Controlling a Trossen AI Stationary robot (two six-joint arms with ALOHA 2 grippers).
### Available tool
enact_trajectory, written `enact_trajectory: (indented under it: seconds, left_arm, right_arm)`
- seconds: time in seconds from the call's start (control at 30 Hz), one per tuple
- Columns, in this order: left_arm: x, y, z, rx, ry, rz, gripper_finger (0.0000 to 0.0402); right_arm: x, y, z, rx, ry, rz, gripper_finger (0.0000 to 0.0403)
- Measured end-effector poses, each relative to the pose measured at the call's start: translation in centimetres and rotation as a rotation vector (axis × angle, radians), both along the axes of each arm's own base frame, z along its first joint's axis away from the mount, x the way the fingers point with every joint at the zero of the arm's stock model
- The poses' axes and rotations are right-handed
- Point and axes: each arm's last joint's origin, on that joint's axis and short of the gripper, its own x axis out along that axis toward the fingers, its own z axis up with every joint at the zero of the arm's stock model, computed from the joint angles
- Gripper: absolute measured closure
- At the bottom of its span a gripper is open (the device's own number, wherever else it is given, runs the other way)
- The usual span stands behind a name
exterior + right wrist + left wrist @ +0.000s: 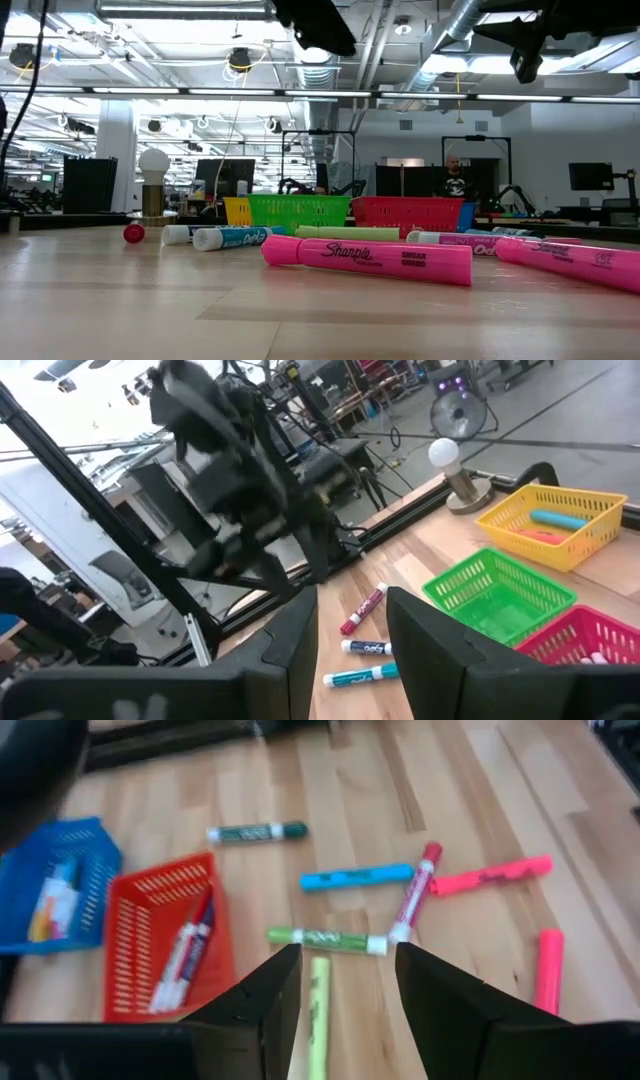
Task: Pick & Place Markers
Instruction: Put the green sharpie into the yellow bin
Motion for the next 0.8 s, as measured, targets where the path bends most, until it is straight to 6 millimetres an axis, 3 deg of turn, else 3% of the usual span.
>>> enact_trajectory:
  seconds: [0.33,0.8]
  left_arm:
    - [3.1,-0.8,-5.2,0.007,0.098,-0.016,0.0235]
    - [5.6,0.2,-11.6,-0.004,0.229,-0.001,0.0247]
  right_arm:
    - [0.0,0.0,0.0,0.000,0.000,0.000,0.0291]
    - [0.0,0.0,0.0,0.000,0.000,0.000,0.0291]
